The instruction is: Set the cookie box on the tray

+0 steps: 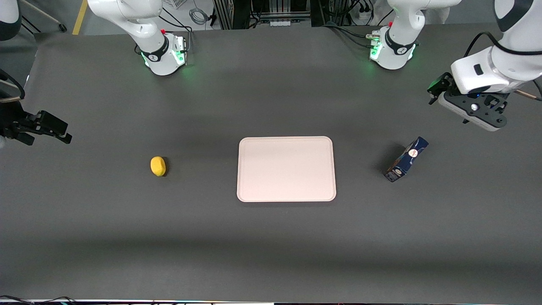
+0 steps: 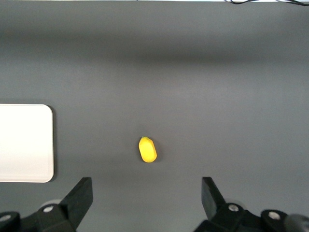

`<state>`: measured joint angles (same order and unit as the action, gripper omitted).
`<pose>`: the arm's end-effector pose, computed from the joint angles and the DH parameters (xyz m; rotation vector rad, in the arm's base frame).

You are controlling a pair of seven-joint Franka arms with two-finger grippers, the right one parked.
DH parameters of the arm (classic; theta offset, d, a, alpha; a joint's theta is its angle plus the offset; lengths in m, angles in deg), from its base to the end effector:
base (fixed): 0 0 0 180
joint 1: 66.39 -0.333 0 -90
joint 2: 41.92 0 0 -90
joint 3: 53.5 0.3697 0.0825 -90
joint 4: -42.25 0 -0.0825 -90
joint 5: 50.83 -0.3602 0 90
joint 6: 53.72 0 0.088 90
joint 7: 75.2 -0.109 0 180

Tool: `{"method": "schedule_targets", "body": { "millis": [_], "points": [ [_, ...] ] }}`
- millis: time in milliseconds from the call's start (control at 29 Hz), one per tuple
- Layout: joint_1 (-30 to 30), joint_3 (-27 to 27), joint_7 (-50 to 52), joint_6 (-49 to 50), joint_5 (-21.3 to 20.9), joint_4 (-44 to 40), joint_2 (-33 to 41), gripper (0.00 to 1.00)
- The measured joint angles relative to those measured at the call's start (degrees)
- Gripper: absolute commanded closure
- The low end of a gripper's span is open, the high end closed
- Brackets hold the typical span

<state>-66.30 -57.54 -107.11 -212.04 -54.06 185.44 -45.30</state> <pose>0.4783 -0.0367 0.3533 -2.8823 1.0175 -0.2975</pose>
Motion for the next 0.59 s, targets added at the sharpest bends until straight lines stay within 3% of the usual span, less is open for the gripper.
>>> {"method": "schedule_targets", "body": {
  "millis": [586],
  "points": [
    [0.1, 0.0, -0.1, -6.8, -0.2, 0.2, -5.4, 0.00]
  ]
}}
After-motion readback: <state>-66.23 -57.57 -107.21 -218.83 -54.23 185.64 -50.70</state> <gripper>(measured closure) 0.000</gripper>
